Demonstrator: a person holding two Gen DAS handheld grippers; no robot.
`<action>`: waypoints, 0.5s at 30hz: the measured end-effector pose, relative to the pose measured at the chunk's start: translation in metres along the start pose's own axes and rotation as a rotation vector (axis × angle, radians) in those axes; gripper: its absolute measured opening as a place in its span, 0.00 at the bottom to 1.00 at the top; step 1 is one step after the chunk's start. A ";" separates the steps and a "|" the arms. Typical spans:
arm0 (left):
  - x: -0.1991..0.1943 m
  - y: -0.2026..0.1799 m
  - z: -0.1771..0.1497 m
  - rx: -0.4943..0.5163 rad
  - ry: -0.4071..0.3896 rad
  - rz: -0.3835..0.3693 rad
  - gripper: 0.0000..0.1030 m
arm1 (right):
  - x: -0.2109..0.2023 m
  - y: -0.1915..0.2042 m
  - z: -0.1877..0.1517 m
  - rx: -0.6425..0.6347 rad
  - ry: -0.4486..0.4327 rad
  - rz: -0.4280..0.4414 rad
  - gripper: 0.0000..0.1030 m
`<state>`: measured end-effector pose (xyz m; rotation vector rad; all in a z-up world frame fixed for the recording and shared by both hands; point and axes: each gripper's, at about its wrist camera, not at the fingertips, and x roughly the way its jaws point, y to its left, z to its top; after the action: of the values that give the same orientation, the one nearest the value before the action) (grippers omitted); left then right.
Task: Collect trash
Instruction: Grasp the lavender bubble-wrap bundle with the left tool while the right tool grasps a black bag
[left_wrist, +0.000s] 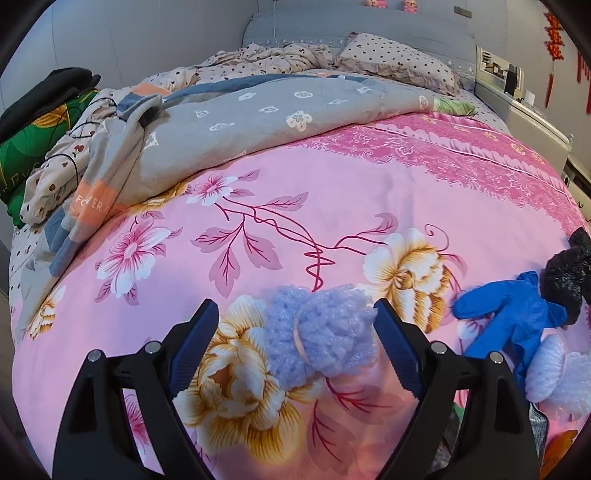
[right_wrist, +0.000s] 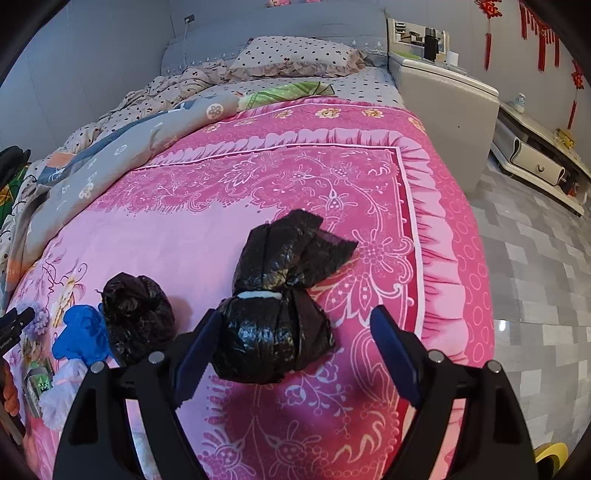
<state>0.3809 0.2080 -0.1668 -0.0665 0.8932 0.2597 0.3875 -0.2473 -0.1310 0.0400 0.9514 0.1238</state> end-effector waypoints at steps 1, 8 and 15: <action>0.005 0.002 0.000 -0.009 0.010 -0.004 0.78 | 0.003 0.002 0.000 -0.006 0.002 0.000 0.76; 0.027 -0.005 -0.002 0.009 0.034 -0.030 0.57 | 0.021 0.017 0.003 -0.043 0.012 -0.011 0.66; 0.018 -0.015 -0.001 0.060 -0.024 -0.016 0.52 | 0.025 0.039 0.006 -0.122 0.012 -0.008 0.31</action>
<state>0.3945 0.1970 -0.1826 -0.0152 0.8758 0.2181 0.4033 -0.2059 -0.1443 -0.0769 0.9540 0.1746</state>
